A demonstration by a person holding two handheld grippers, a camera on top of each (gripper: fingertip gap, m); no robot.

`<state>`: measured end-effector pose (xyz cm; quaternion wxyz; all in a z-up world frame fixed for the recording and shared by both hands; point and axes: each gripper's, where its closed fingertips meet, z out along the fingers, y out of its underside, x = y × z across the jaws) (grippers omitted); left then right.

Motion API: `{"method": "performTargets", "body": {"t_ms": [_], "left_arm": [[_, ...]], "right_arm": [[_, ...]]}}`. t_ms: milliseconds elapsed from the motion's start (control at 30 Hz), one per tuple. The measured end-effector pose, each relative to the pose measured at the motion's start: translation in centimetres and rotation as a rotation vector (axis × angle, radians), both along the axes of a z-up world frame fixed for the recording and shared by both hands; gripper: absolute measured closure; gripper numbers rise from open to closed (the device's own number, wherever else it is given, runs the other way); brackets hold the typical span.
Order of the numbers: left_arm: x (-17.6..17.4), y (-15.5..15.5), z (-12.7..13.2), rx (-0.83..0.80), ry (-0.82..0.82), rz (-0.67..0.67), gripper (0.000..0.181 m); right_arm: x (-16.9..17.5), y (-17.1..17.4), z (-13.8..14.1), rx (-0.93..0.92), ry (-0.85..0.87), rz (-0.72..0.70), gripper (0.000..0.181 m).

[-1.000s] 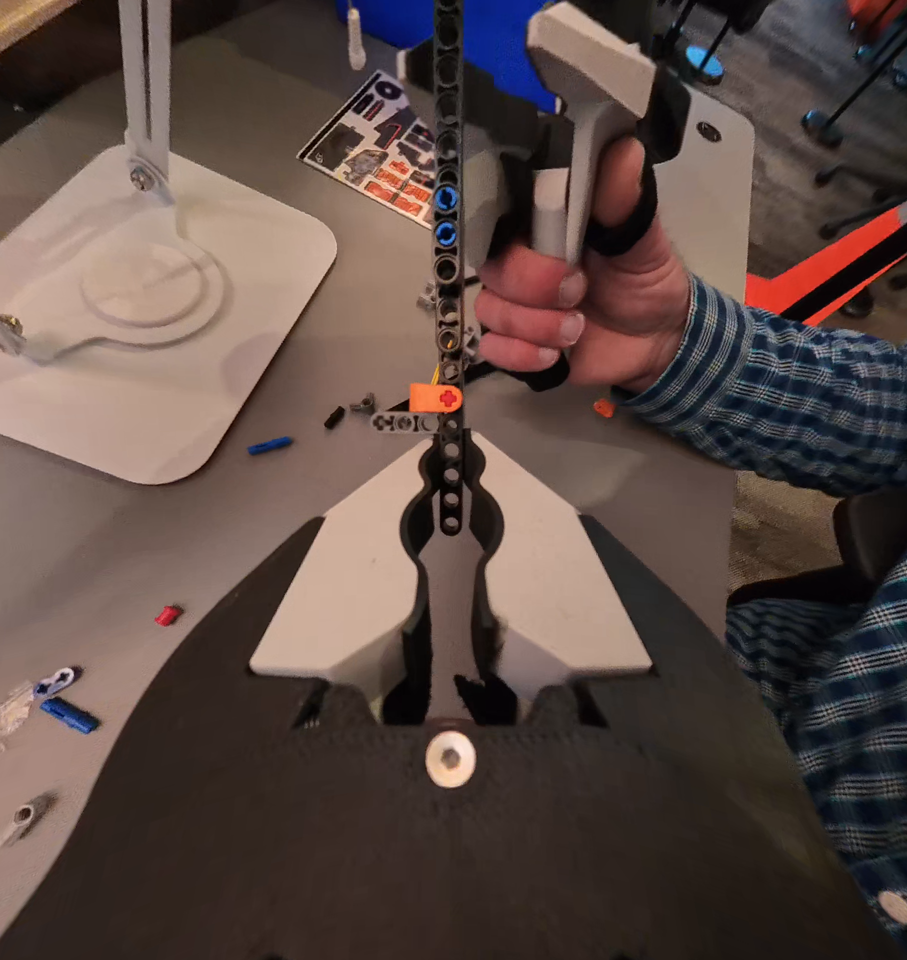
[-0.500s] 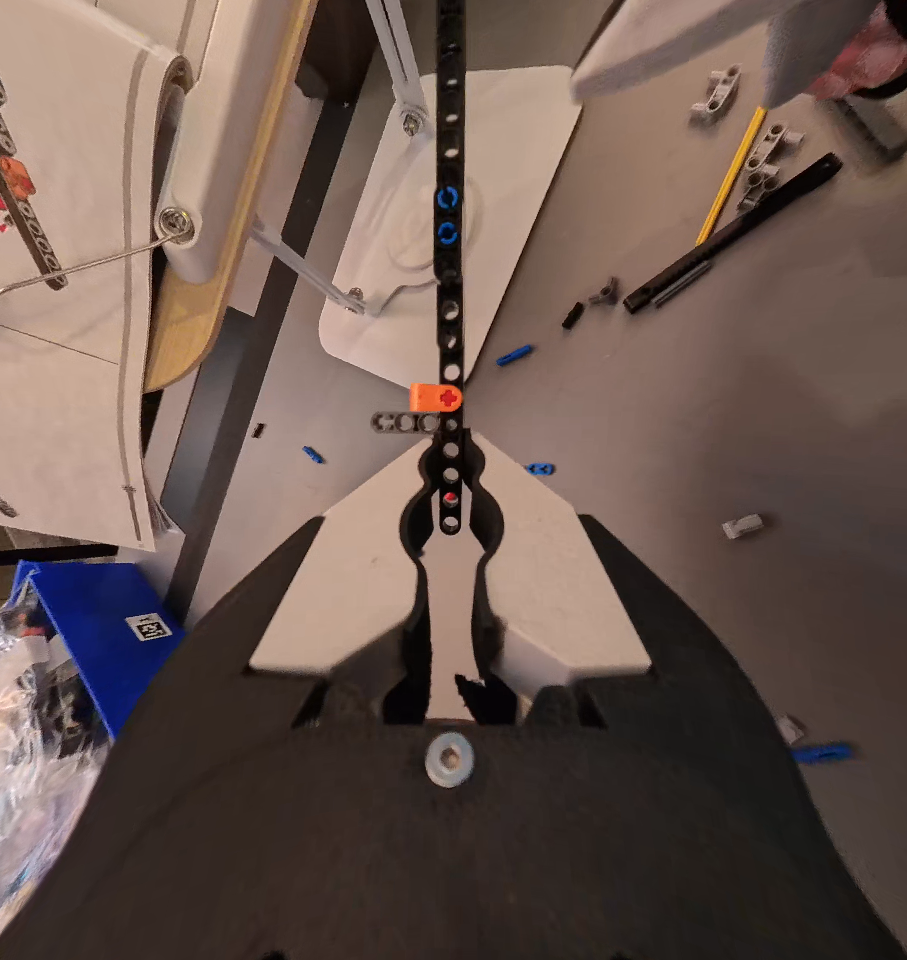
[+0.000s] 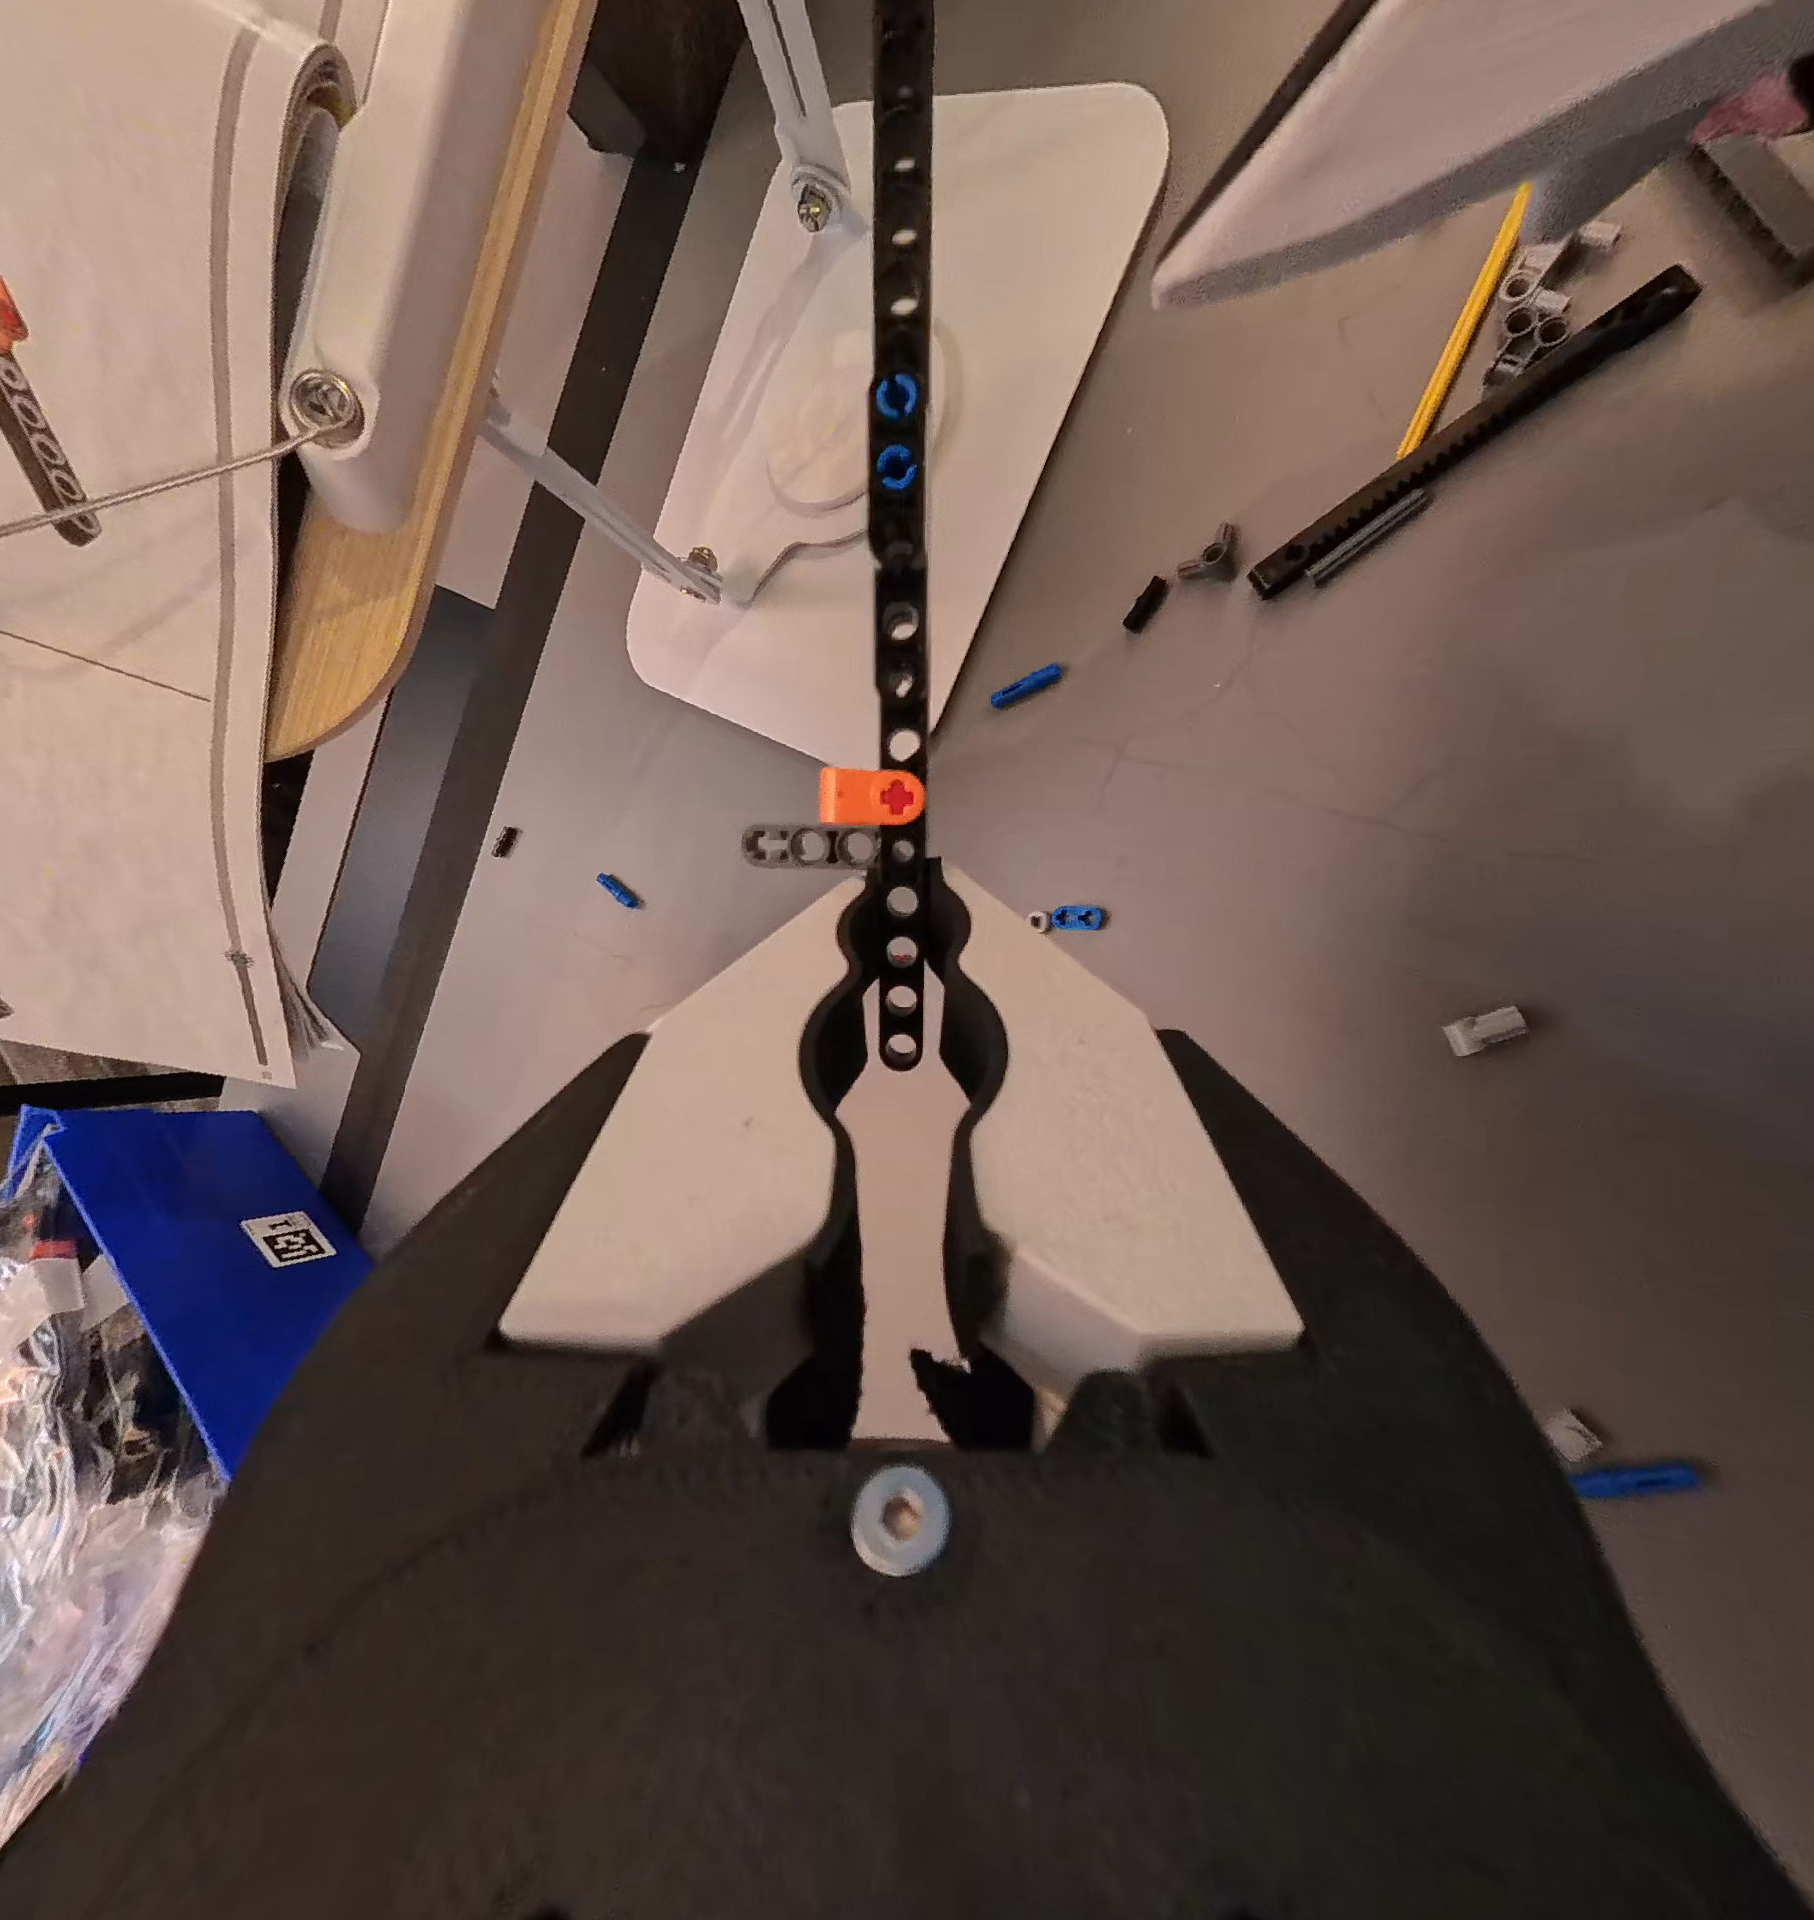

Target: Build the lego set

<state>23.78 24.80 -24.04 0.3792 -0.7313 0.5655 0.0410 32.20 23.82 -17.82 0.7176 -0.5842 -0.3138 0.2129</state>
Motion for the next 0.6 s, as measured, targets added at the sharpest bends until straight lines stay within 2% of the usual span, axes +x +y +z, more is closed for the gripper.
{"method": "performTargets", "body": {"t_ms": [33,133,267,600], "left_arm": [[0.0,0.0,0.0,0.0,0.001,0.001,0.176],[-0.1,-0.1,-0.1,-0.003,0.007,0.003,0.176],[-0.2,-0.1,-0.2,-0.009,0.007,0.008,0.176],[0.0,-0.3,-0.2,-0.006,0.012,0.003,0.176]], "right_arm": [[-0.1,0.1,-0.2,-0.007,-0.007,0.0,0.127],[-0.2,0.6,-1.2,-0.056,-0.025,-0.006,0.126],[-0.2,-0.1,-0.1,-0.006,-0.003,0.009,0.126],[-1.1,0.1,-1.3,-0.047,-0.045,0.031,0.128]]}}
